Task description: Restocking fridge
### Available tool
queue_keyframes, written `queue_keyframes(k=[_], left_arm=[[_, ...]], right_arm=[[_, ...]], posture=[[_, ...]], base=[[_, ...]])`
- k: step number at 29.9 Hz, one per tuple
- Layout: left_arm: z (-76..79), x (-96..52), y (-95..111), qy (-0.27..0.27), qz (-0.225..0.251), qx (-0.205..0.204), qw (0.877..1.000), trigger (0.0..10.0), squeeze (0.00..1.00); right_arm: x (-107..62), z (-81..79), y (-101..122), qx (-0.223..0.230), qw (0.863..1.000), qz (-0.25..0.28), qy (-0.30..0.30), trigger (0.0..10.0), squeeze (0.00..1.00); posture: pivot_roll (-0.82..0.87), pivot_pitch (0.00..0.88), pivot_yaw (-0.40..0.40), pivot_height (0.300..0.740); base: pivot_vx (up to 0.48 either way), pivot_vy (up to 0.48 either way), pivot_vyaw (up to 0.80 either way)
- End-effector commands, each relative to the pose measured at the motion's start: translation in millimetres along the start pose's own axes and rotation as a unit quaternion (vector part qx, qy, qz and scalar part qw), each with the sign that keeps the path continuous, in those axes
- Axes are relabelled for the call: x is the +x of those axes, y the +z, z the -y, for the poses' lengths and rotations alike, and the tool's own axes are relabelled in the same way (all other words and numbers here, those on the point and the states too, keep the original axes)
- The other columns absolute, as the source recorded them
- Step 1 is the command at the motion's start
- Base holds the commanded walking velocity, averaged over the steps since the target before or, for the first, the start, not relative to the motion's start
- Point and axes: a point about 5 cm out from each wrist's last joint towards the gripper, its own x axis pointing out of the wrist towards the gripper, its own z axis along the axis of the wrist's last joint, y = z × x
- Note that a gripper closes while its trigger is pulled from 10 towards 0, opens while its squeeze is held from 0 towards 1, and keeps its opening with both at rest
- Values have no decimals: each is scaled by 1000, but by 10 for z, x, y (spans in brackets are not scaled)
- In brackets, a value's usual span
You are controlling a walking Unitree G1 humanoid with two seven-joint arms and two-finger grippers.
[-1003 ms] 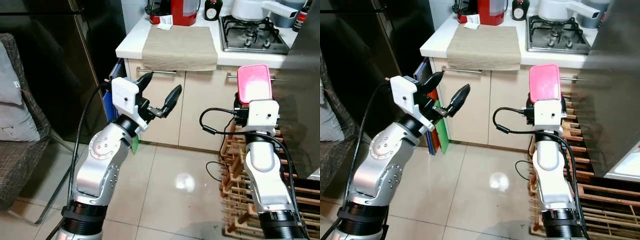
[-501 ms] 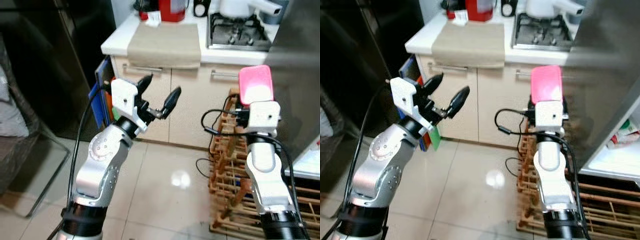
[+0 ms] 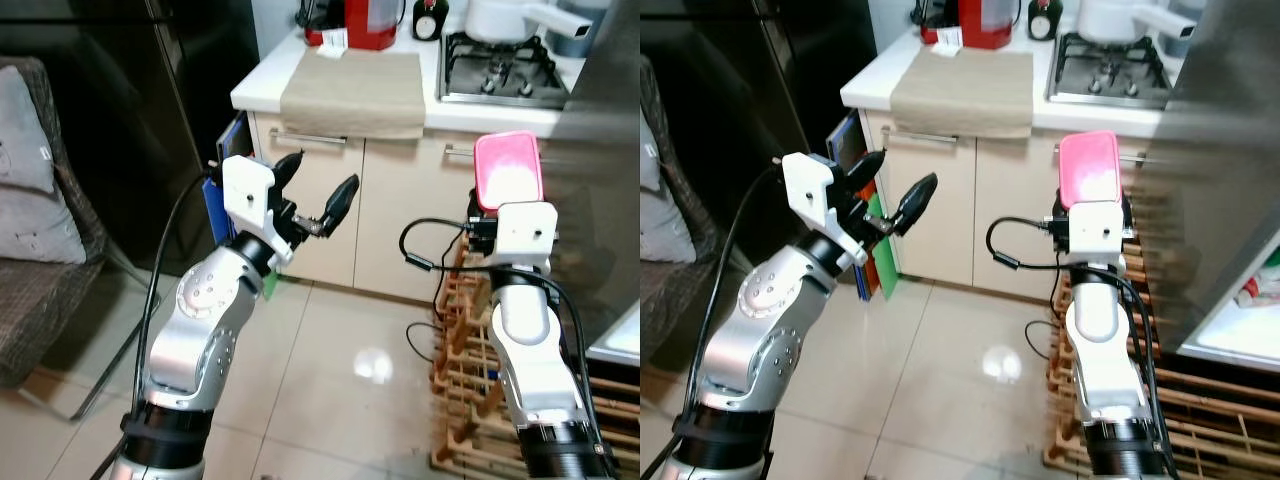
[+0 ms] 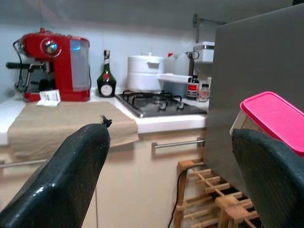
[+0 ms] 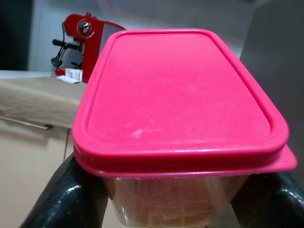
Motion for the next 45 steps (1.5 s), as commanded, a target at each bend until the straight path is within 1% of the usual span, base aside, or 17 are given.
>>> queue_keyframes(k=[1, 5, 8, 13, 26, 36, 42, 45], left_arm=[[-31, -17, 18, 2, -3, 3, 1000, 10000, 0], [-24, -23, 29, 0, 0, 7, 1000, 10000, 0], [-20, -28, 39, 0, 6, 3, 1000, 10000, 0], [-14, -34, 43, -1, 8, 5, 1000, 10000, 0], [-28, -32, 32, 2, 4, 23, 1000, 10000, 0], [-79, -17, 7, 17, 1, 25, 1000, 10000, 0], [-51, -5, 21, 7, 7, 29, 1000, 10000, 0], [-11, -10, 55, -4, 22, 24, 999, 10000, 0]], right_arm=[[4, -33, -19, 6, 1000, -6, 5, 10000, 0], [9, -39, -27, 5, 1000, -9, 11, 10000, 0], [8, -48, -38, 6, 1000, -11, 16, 10000, 0], [-1, -52, -36, 3, 1000, -9, 18, 10000, 0], [-9, -50, -27, 2, 1000, -3, 16, 10000, 0], [-19, -36, -40, -2, 1000, -4, 13, 10000, 0], [-22, -31, -42, -3, 1000, -5, 11, 10000, 0], [-22, -27, -46, -3, 1000, -5, 11, 10000, 0]], posture=[[-87, 0, 65, 740], [-87, 0, 63, 740], [-86, 0, 61, 740], [-88, 0, 61, 740], [-90, 0, 66, 740], [-95, 0, 70, 740], [-97, 0, 71, 740], [-97, 0, 70, 740]], base=[[-311, 371, 0], [-304, 376, 0], [-195, 342, -669], [0, 0, -763], [0, 0, 0], [326, -348, 0], [342, -333, 0], [169, -409, 0]])
